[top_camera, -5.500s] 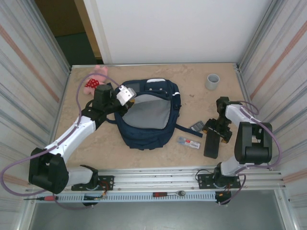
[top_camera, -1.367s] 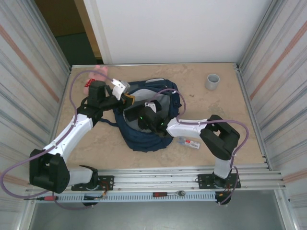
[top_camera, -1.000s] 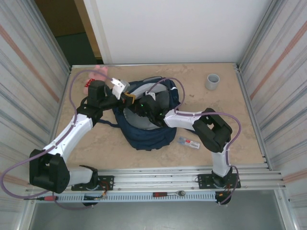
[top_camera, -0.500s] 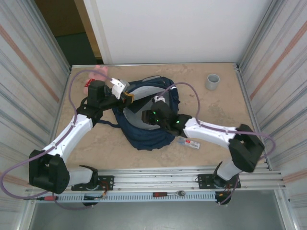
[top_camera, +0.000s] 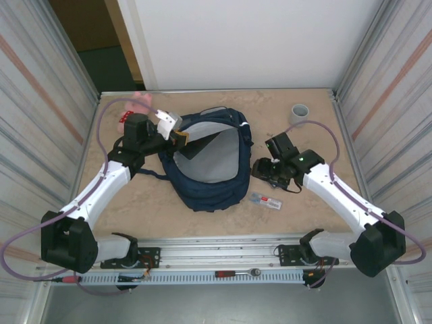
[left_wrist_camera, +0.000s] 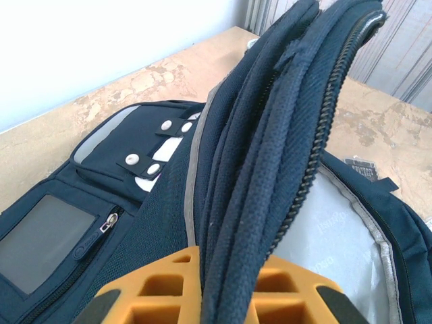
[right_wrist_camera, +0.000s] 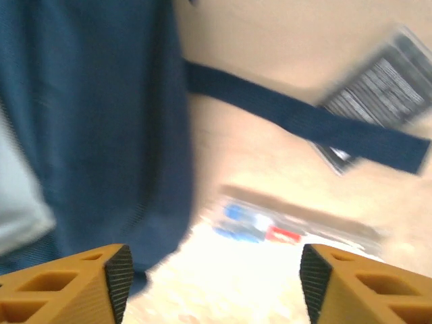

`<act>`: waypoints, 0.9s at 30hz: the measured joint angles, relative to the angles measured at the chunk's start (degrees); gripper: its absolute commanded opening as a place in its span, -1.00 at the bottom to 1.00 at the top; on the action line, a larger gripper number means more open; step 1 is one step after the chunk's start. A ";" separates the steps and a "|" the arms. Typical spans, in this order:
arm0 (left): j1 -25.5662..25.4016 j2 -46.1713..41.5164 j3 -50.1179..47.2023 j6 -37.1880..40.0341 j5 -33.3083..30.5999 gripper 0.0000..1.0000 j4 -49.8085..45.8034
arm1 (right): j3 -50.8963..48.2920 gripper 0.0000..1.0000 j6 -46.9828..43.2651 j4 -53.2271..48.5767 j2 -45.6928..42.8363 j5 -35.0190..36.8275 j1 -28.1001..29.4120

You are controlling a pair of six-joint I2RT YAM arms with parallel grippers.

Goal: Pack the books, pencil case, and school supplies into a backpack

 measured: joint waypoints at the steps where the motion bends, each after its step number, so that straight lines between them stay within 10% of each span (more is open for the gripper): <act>1: 0.00 0.00 0.00 0.00 0.00 -0.99 -0.02 | -0.17 0.45 -1.44 -2.01 0.11 -0.17 -0.33; 27: 0.02 -0.96 -0.22 1.46 -1.05 -1.00 -1.42 | -2.40 0.60 -8.79 -6.36 24.59 9.31 6.40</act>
